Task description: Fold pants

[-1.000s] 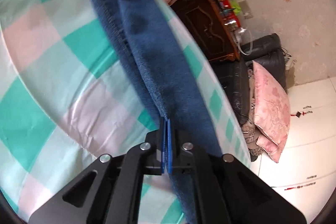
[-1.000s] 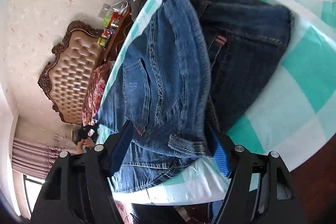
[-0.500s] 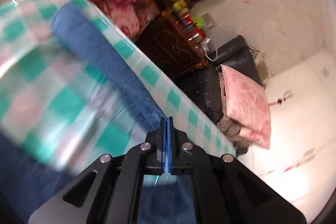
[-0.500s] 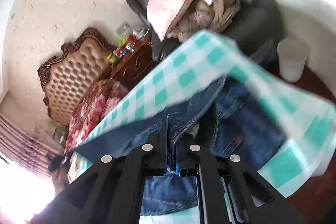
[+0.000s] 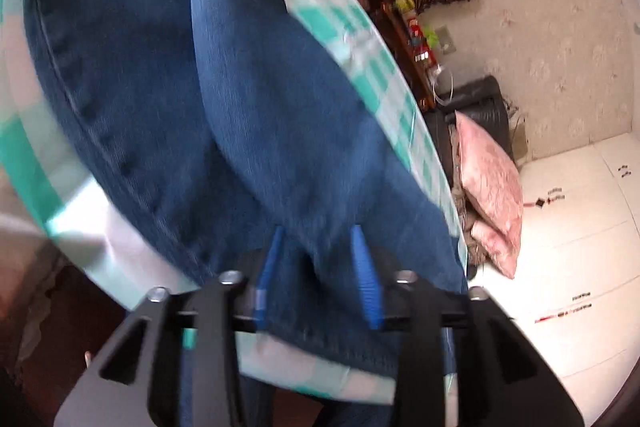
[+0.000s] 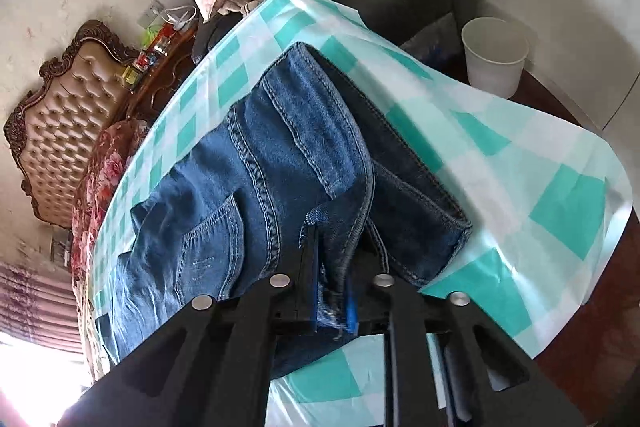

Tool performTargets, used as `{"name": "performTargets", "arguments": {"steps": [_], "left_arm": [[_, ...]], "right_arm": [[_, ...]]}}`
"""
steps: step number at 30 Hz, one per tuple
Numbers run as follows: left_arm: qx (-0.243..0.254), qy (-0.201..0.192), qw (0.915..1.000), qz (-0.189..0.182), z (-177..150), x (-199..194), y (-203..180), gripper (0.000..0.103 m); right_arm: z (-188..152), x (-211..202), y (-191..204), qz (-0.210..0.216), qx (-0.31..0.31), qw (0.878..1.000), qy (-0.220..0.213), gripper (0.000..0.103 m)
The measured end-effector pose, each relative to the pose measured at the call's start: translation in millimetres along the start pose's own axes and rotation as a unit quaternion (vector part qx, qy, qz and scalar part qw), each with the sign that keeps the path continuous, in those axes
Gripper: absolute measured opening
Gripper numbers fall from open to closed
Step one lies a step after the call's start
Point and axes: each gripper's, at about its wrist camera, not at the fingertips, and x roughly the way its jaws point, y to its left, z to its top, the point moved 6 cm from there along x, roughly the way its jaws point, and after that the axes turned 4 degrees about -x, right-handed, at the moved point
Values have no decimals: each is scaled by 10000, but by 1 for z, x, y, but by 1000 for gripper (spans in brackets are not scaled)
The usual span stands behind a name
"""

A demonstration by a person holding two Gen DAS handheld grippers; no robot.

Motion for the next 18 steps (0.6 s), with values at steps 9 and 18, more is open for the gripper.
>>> {"name": "performTargets", "arguments": {"steps": [9, 18], "left_arm": [[-607, -286, 9976, -142, 48, 1, 31, 41], [1473, -1721, 9651, 1313, 74, -40, -62, 18]], "right_arm": [[-8, 5, 1, -49, 58, 10000, -30, 26], [-7, 11, 16, -455, -439, 9980, -95, 10]]}}
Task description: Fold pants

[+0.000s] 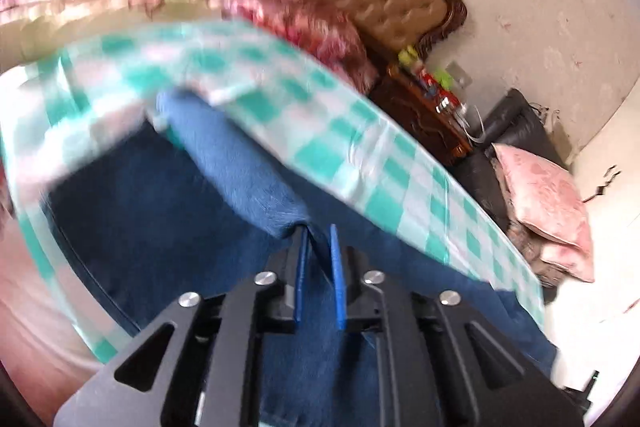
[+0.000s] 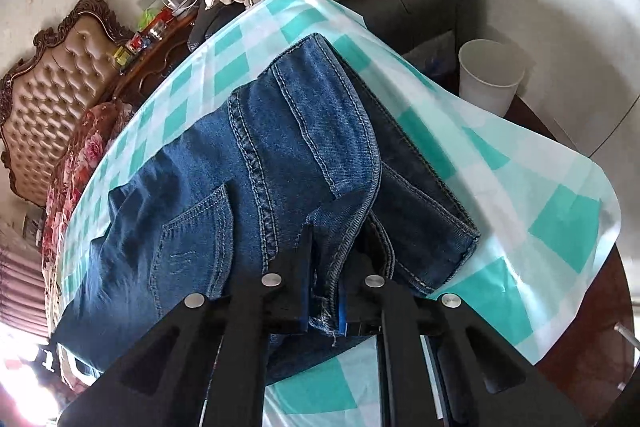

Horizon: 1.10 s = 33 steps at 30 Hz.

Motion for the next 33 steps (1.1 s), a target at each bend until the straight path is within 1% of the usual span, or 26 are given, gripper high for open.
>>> {"name": "performTargets", "arguments": {"steps": [1, 2, 3, 5, 7, 8, 9, 11, 12, 13, 14, 15, 16, 17, 18, 19, 20, 21, 23, 24, 25, 26, 27, 28, 31, 33], "left_arm": [[-22, -161, 9997, 177, 4, -2, 3, 24], [-176, -258, 9990, 333, 10, 1, 12, 50], [-447, -245, 9979, 412, 14, 7, 24, 57], [-1057, -89, 9936, 392, 16, 16, 60, 56], [-1332, -193, 9888, 641, 18, 8, 93, 55], [-1393, -188, 9882, 600, 18, 3, 100, 49], [-1317, -67, 9906, 379, 16, -2, 103, 48], [-834, 597, 9947, -28, 0, 0, 81, 48], [-309, 1360, 9890, -494, -25, 3, 53, 48], [23, 1834, 9807, -684, -49, -1, 41, 49], [166, 2187, 9728, -741, -68, -3, 32, 46], [151, 2516, 9645, -783, -84, -6, 32, 46], [210, 2746, 9604, -434, -97, -7, 47, 45], [323, 2530, 9663, 340, -93, -9, 74, 43], [245, 2336, 9691, 753, -86, -12, 94, 41], [-151, 2177, 9730, 756, -75, -19, 115, 41], [-305, 2118, 9750, 600, -69, -23, 120, 41], [-255, 2008, 9779, 524, -63, -28, 119, 41], [-270, 1625, 9861, 221, -43, -29, 112, 44], [-467, 1458, 9882, -61, -29, -24, 114, 44], [-698, 1334, 9885, -158, -21, -20, 119, 44], [-923, 1227, 9877, -291, -12, -15, 122, 44], [-1168, 1144, 9850, -556, -1, -6, 126, 44], [-1290, 1145, 9830, -633, 1, 2, 126, 44], [-1573, 1530, 9728, -736, -12, 23, 116, 42], [-1799, 1878, 9637, -607, -25, 36, 120, 42]], "right_arm": [[0, 1, -1, 10, 17, 10000, 3, 10], [0, 1, -2, 26, 27, 10000, 4, 10], [0, 1, -3, 29, 10, 10000, 6, 10], [1, 1, -3, 22, -37, 10000, 15, 10], [1, 1, -3, 33, -51, 10000, 28, 10], [0, 1, -3, 25, -71, 10000, 32, 11], [0, 1, -3, 8, -83, 10000, 34, 11], [-1, 1, -2, -72, -140, 9999, 40, 11], [-1, 1, -1, -113, -165, 9998, 43, 11], [-1, 1, 0, -152, -185, 9997, 44, 11], [-1, 1, 0, -166, -184, 9997, 48, 11], [-1, 1, 0, -183, -182, 9997, 51, 11], [-2, 1, 0, -200, -190, 9996, 48, 11], [-3, 1, 0, -217, -210, 9995, 46, 11], [-3, 1, 1, -240, -248, 9994, 47, 11], [-4, 1, 1, -259, -274, 9993, 51, 11], [-4, 1, 1, -274, -290, 9992, 61, 11], [-3, 1, 0, -280, -291, 9992, 76, 11], [-3, 2, 0, -270, -260, 9993, 90, 11], [-2, 2, 0, -272, -245, 9993, 84, 11], [-3, 2, 1, -282, -241, 9993, 74, 11], [-3, 2, 1, -294, -239, 9993, 55, 11], [-4, 1, 1, -294, -238, 9993, 49, 11], [-5, 1, 0, -284, -228, 9993, 49, 11], [-5, -2, -3, -233, -189, 9995, 45, 11], [-5, -2, -4, -204, -194, 9996, 39, 11]]}}
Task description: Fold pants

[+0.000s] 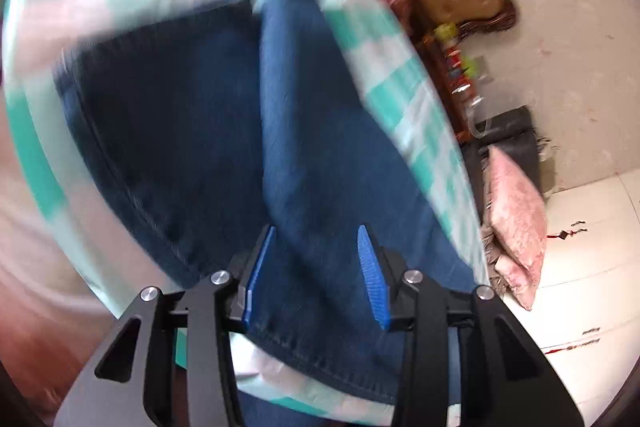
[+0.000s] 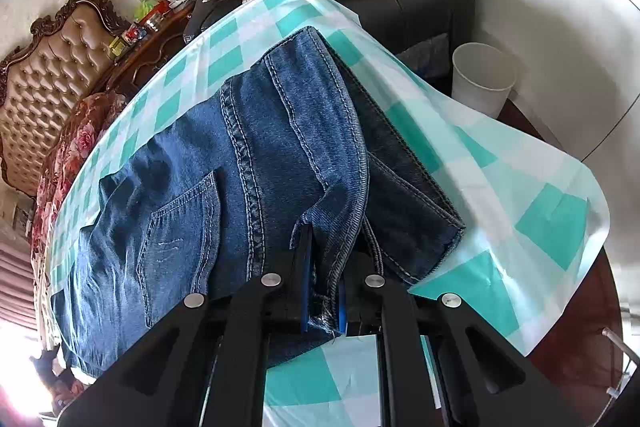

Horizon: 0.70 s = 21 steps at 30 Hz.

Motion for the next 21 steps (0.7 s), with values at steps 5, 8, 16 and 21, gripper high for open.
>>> {"name": "performTargets", "arguments": {"steps": [5, 8, 16, 21], "left_arm": [[-148, -309, 9994, -25, 11, 9, 4, 6], [451, -1151, 9920, 272, 8, -29, -33, 1], [281, -1811, 9762, 1160, -32, -72, -24, 8], [-263, -1479, 9880, 354, -19, -66, 18, 29]], "right_arm": [[3, 3, 0, 1, -51, 10000, -11, 11], [5, -3, 1, -22, -1, 10000, -75, 9], [4, -7, -2, -138, -125, 9998, -70, 8], [4, -5, -5, -49, -94, 9999, -56, 8]]}}
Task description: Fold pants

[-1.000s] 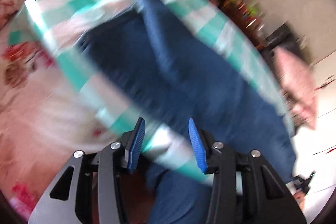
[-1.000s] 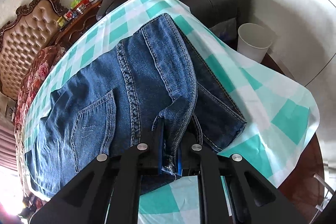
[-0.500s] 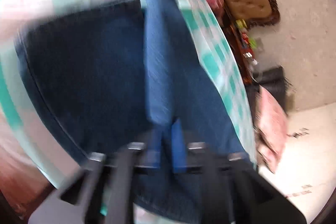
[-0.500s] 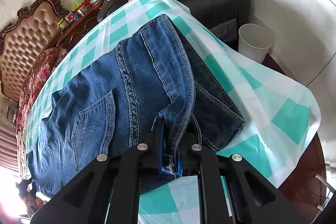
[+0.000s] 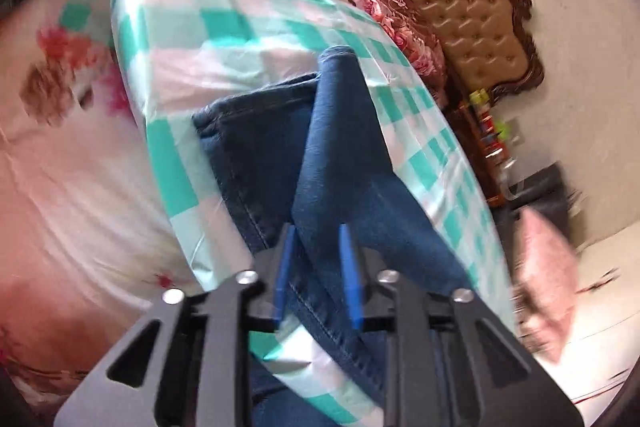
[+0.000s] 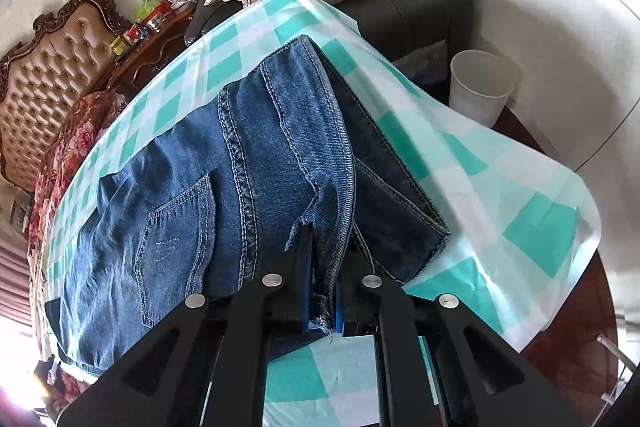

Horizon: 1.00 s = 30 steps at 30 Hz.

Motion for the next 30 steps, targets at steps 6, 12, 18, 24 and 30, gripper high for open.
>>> {"name": "performTargets", "arguments": {"steps": [6, 12, 18, 24, 30], "left_arm": [[-412, 524, 9959, -614, -6, 23, 0, 49], [-575, 748, 9927, -756, -13, 51, -2, 47], [-674, 706, 9924, -744, -12, 47, 2, 47], [-861, 606, 9901, -927, -9, 48, 15, 42], [-932, 596, 9882, -1058, -6, 57, 13, 29]], "right_arm": [[-1, 5, 3, 72, 91, 9999, 61, 15], [-4, 2, 0, 153, 223, 9996, 66, 21], [-6, -14, -6, 277, 363, 9989, -121, 57], [-11, -19, -16, 650, 768, 9948, -132, 57], [-10, -15, -17, 694, 837, 9940, -111, 57]]}}
